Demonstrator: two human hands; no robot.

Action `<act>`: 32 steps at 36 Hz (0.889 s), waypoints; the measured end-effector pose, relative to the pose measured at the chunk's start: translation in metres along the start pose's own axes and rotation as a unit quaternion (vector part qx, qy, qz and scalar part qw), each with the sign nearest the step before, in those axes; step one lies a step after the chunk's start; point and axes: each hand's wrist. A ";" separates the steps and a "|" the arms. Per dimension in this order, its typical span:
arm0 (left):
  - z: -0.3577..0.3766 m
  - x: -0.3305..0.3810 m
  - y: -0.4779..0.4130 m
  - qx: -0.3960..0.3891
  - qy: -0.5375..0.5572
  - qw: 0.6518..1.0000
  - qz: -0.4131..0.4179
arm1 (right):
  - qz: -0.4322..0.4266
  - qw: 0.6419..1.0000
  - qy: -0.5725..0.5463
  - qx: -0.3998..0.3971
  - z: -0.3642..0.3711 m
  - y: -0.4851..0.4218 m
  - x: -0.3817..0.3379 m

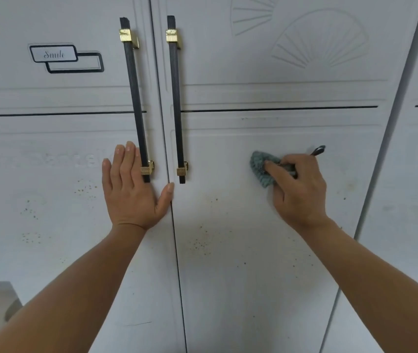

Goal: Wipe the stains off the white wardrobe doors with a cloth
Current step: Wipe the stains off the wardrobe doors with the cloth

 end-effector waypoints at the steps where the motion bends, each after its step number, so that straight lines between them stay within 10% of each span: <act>1: 0.000 0.000 0.000 0.000 0.002 1.000 0.000 | -0.028 1.000 -0.001 -0.015 -0.001 0.002 0.002; 8: 0.000 -0.001 0.000 0.002 -0.001 1.000 0.001 | 0.143 0.989 0.012 0.022 -0.004 0.003 0.001; 13: 0.002 -0.003 0.001 0.001 0.002 1.000 0.002 | -0.029 0.996 -0.007 -0.088 -0.002 0.024 -0.009; 18: 0.002 -0.003 0.001 0.009 0.005 1.000 0.007 | 0.134 0.991 -0.013 -0.001 -0.009 0.011 0.001; 24: 0.002 -0.003 0.001 0.013 0.009 1.000 0.006 | -0.038 0.993 -0.037 -0.101 -0.020 0.012 0.007; 32: 0.002 -0.002 0.002 0.005 0.016 1.000 0.002 | 0.234 0.968 0.008 0.093 -0.063 -0.028 0.091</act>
Point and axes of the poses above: each hand's wrist, its own y-axis away from the middle knuckle, its own z-axis out of the palm, x = y × z, and after that the axes turned 13 degrees about -z, right-handed
